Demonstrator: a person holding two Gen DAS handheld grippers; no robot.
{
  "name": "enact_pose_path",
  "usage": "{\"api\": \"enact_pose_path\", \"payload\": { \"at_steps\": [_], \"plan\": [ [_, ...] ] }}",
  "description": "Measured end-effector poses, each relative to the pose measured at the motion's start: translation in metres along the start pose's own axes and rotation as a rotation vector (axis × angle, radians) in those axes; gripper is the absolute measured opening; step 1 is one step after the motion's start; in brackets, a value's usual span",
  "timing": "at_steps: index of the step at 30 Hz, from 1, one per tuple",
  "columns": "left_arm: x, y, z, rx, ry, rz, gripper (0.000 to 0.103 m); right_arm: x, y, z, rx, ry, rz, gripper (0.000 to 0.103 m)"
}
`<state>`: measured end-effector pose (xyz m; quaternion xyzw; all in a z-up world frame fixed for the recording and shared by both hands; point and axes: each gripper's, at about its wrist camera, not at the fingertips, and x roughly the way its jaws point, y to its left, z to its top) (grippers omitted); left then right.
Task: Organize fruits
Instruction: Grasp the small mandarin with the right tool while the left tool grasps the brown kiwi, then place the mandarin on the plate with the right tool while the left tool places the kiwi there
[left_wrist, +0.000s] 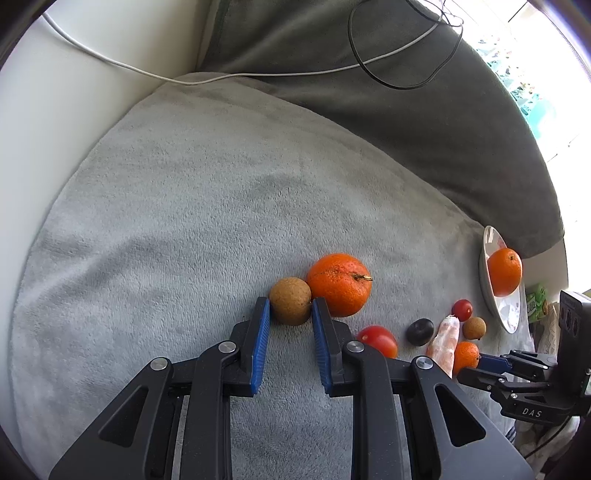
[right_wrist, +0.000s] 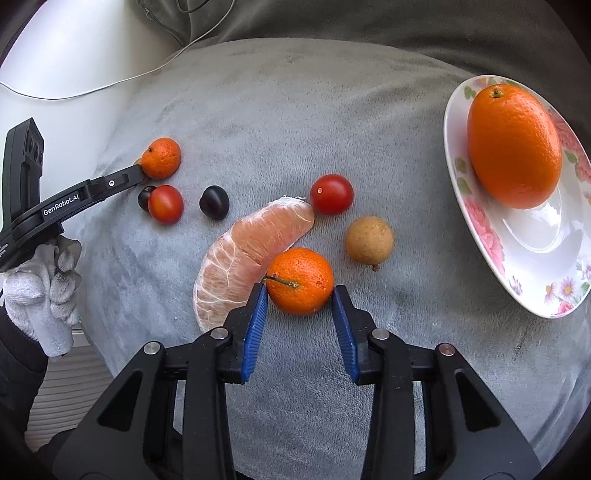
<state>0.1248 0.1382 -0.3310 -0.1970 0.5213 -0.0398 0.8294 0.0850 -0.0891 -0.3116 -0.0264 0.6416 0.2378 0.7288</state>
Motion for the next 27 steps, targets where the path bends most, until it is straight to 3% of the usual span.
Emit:
{"api": "enact_pose_path", "payload": {
  "at_steps": [16, 27],
  "plan": [
    [-0.012, 0.004, -0.004, -0.001, -0.021, 0.019, 0.021, -0.008, 0.002, -0.003, -0.010, -0.043, -0.011, 0.035],
    [-0.035, -0.017, 0.003, 0.029, -0.064, -0.004, 0.021, -0.052, -0.010, -0.002, 0.031, -0.131, 0.003, 0.035]
  ]
}}
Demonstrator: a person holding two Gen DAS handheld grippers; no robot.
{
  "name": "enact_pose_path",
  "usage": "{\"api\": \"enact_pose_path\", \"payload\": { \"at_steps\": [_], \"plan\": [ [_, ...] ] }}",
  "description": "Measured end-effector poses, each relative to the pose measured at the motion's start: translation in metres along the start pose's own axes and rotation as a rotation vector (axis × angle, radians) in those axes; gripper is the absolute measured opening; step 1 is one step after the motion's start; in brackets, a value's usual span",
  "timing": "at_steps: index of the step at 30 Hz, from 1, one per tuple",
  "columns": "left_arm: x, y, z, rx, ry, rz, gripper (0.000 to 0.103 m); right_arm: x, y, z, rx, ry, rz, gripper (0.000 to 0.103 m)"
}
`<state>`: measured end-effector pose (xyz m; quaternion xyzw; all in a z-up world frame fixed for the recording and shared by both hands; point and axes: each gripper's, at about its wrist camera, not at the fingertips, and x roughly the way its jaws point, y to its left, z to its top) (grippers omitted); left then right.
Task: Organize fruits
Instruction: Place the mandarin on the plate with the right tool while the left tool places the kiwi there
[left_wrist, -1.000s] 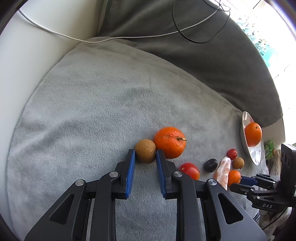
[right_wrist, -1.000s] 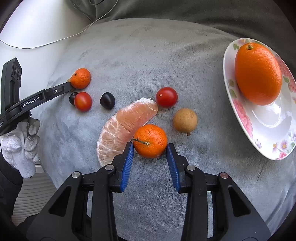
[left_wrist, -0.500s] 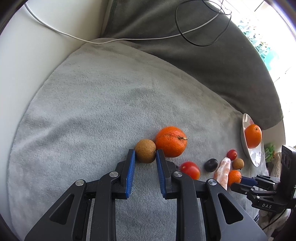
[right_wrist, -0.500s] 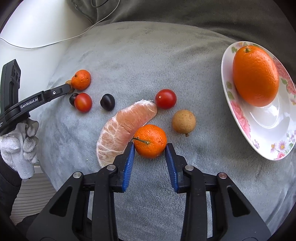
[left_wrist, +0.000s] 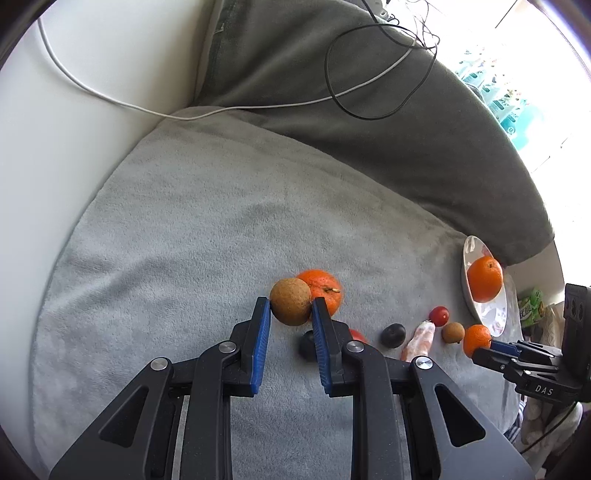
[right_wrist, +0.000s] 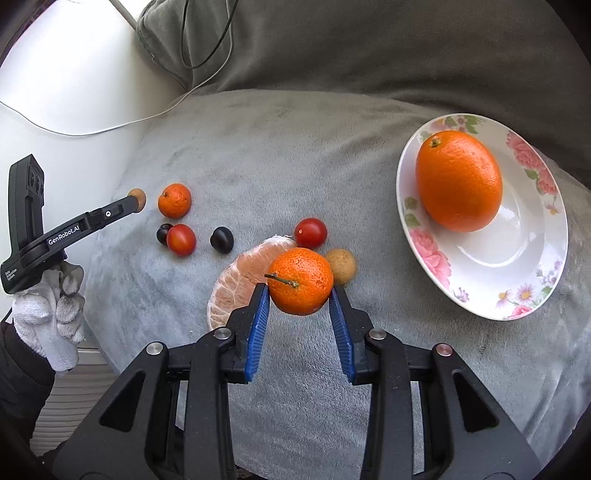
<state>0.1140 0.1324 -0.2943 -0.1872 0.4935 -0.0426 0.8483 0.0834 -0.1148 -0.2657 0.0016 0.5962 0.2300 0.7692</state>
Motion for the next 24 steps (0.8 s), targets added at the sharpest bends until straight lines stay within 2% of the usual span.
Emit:
{"api": "enact_pose_path", "payload": {
  "at_steps": [13, 24],
  "plan": [
    [0.004, -0.077, 0.011, 0.119, -0.005, -0.084, 0.021, -0.063, -0.058, -0.004, 0.116, -0.115, -0.051, 0.035],
    [0.028, -0.158, -0.011, 0.250, 0.051, -0.155, 0.021, -0.089, -0.118, -0.002, 0.194, -0.163, -0.109, 0.035]
  ]
}}
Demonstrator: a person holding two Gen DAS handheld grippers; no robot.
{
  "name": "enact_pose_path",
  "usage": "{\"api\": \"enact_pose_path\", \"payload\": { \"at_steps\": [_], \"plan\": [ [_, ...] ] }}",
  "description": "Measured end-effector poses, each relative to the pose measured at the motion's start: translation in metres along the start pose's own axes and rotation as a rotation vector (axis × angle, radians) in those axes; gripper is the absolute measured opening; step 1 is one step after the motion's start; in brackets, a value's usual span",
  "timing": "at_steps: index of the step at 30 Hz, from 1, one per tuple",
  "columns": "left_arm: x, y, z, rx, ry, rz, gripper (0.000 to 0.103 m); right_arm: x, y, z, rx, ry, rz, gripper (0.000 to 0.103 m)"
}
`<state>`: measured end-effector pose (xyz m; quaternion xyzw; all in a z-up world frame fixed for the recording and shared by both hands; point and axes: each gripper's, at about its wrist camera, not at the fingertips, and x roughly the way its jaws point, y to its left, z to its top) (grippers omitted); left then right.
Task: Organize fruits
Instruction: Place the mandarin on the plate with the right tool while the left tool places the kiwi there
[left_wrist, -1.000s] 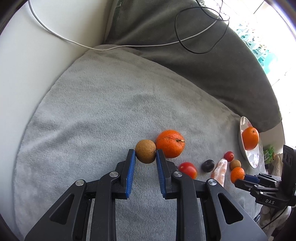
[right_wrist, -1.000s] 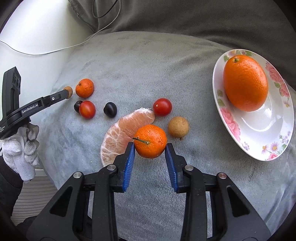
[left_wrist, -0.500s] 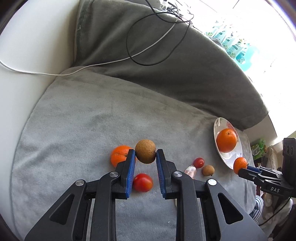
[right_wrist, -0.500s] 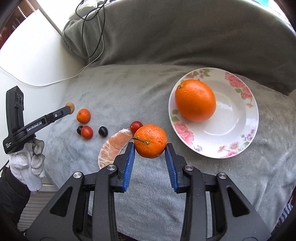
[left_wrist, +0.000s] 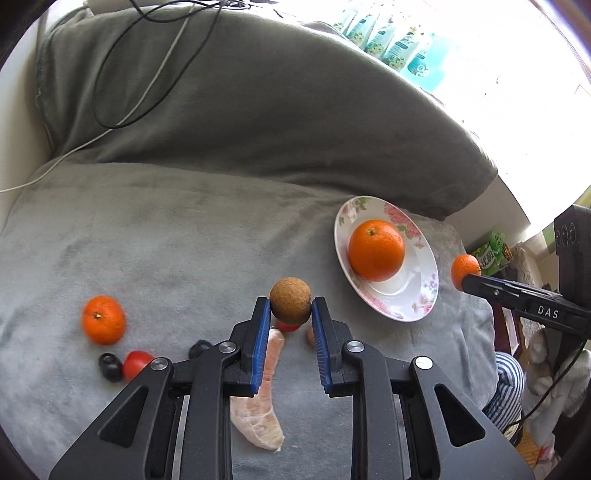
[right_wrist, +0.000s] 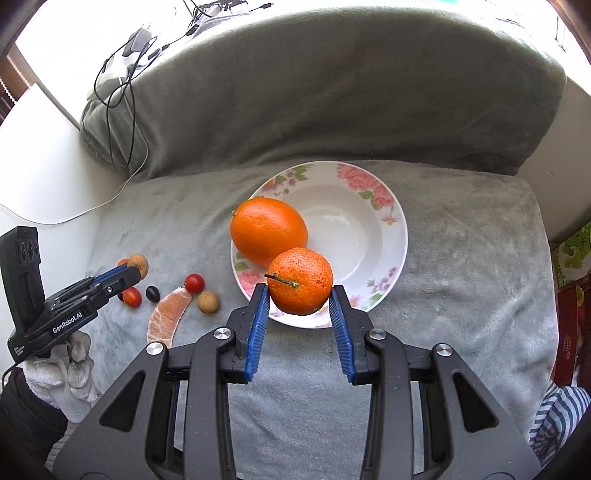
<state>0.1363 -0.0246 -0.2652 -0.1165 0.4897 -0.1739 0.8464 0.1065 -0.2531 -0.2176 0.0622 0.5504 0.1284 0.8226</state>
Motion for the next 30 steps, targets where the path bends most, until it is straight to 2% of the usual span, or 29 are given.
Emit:
{"api": "enact_pose_path", "payload": {
  "at_steps": [10, 15, 30],
  "plan": [
    [0.034, -0.070, -0.011, 0.074, 0.039, -0.077, 0.021, 0.004, -0.029, 0.026, -0.006, -0.008, -0.004, 0.035],
    [0.051, -0.097, -0.012, 0.081, 0.049, -0.096, 0.021, 0.011, -0.040, 0.038, -0.017, -0.001, 0.005, 0.035],
    [0.069, -0.129, -0.005, 0.126, 0.066, -0.100, 0.021, 0.034, -0.049, 0.060, -0.038, 0.018, 0.026, 0.036]
  ]
}}
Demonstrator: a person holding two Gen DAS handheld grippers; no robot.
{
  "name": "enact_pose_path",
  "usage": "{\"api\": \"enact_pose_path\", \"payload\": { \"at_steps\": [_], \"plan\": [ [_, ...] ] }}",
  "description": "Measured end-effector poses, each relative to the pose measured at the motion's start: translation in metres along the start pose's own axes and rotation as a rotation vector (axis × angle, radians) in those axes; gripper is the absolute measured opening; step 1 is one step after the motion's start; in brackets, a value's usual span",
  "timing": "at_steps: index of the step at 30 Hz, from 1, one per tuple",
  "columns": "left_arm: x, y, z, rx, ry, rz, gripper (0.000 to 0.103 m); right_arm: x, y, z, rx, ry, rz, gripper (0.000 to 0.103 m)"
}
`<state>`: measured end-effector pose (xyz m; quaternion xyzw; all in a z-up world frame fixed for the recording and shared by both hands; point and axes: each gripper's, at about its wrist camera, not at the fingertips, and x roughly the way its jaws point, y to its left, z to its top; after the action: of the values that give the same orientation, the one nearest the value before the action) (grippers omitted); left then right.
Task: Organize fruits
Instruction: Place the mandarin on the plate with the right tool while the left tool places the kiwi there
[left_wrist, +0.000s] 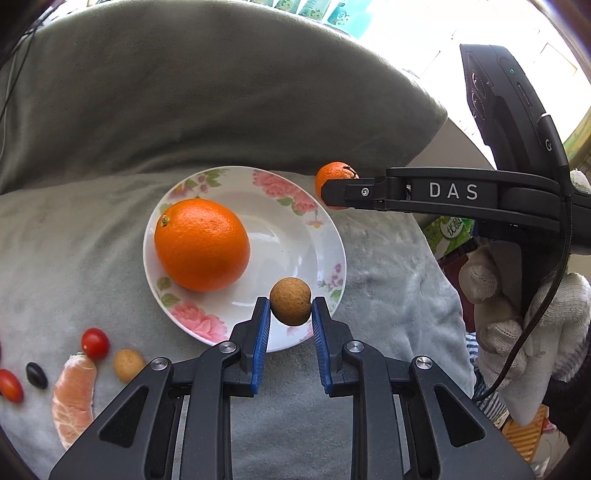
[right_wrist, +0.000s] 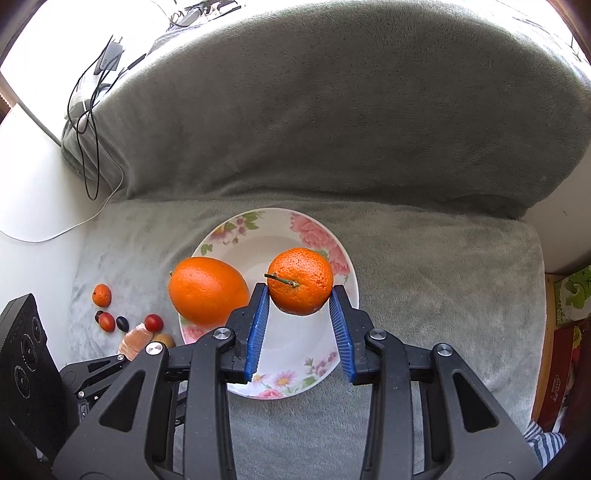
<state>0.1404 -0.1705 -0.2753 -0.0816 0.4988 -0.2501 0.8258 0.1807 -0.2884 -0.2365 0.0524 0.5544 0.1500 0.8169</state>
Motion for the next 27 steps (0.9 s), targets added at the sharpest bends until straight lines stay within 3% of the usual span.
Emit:
{"api": "enact_pose_path", "payload": {
  "at_steps": [7, 8, 9, 10, 11, 27],
  "plan": [
    [0.002, -0.001, 0.001, -0.010, 0.016, 0.001, 0.022, 0.002, 0.002, 0.002, 0.000, 0.003, 0.008, 0.037],
    [0.002, -0.002, 0.002, -0.009, 0.017, 0.003, 0.029, 0.001, 0.003, 0.003, 0.003, 0.002, 0.009, 0.044],
    [0.002, -0.002, 0.002, -0.010, 0.021, 0.009, 0.035, 0.000, 0.003, 0.003, 0.005, -0.002, 0.006, 0.057],
    [0.002, -0.002, 0.002, -0.013, 0.023, 0.016, 0.048, -0.001, 0.004, 0.003, 0.007, -0.009, 0.003, 0.063],
    [0.001, -0.002, 0.002, -0.015, 0.019, 0.013, 0.050, -0.003, 0.004, 0.003, 0.007, -0.018, 0.003, 0.069],
    [-0.027, 0.007, -0.006, -0.026, -0.026, 0.030, 0.052, -0.024, 0.026, 0.003, 0.009, -0.067, -0.018, 0.073]
  ]
}}
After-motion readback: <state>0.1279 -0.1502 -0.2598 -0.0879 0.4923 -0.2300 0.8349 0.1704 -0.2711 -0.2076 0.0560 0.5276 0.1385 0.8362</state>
